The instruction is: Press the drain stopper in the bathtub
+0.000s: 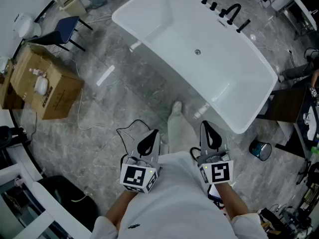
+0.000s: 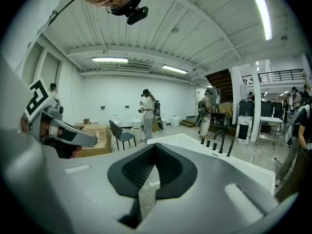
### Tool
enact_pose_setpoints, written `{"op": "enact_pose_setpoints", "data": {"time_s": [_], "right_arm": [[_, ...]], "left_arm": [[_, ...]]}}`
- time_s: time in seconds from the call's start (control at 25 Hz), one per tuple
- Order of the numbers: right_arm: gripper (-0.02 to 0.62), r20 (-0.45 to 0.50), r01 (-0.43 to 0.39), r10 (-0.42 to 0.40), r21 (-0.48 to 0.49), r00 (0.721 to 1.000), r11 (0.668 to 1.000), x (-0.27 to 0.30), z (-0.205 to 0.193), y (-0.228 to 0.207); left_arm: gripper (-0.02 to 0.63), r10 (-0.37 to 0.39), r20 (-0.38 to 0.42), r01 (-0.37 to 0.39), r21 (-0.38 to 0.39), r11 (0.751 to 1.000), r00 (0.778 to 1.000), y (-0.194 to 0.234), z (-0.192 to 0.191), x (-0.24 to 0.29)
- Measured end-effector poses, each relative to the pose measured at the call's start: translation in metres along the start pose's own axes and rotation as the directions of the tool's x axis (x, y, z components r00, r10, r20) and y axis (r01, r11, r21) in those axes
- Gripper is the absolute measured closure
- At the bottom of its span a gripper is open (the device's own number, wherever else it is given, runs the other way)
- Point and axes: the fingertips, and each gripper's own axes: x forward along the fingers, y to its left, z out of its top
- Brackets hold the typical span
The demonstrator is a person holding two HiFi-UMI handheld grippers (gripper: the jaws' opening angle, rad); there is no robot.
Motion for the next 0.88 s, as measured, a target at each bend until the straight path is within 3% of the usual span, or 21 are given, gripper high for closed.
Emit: {"op": "enact_pose_setpoints", "data": {"time_s": [0.24, 0.44, 0.6, 0.72, 0.8, 0.88], "right_arm": [[0.6, 0.027, 0.026, -0.026, -0.016, 0.999, 1.0, -0.093, 0.002, 0.024], [0.6, 0.07, 0.055, -0.054, -0.017, 0.996, 0.998, -0.149, 0.0, -0.006], [0.601, 0.07, 0.034, -0.034, 0.011, 0.997, 0.999, -0.192, -0.014, -0.046], [0.601, 0.046, 0.007, -0.009, 0.035, 0.999, 0.999, -0.209, -0.034, -0.075], [0.601, 0.034, 0.001, -0.002, 0.037, 0.999, 0.999, -0.214, -0.044, -0.091], [0.601, 0.027, 0.008, -0.009, 0.062, 1.0, 0.998, -0.213, -0.05, -0.102]], "left_arm": [[0.601, -0.056, -0.017, 0.056, 0.018, 0.998, 0.998, -0.067, -0.038, -0.055], [0.603, -0.078, 0.018, 0.076, 0.089, 0.993, 0.997, -0.131, -0.042, -0.055], [0.601, -0.096, 0.047, 0.091, 0.101, 0.991, 0.994, -0.202, -0.039, -0.043], [0.601, -0.079, 0.067, 0.076, 0.055, 0.996, 0.995, -0.236, -0.046, -0.031], [0.601, -0.047, 0.066, 0.047, -0.002, 0.999, 0.997, -0.244, -0.055, -0.026], [0.601, -0.026, 0.046, 0.026, -0.009, 1.0, 0.999, -0.244, -0.061, -0.024]]}}
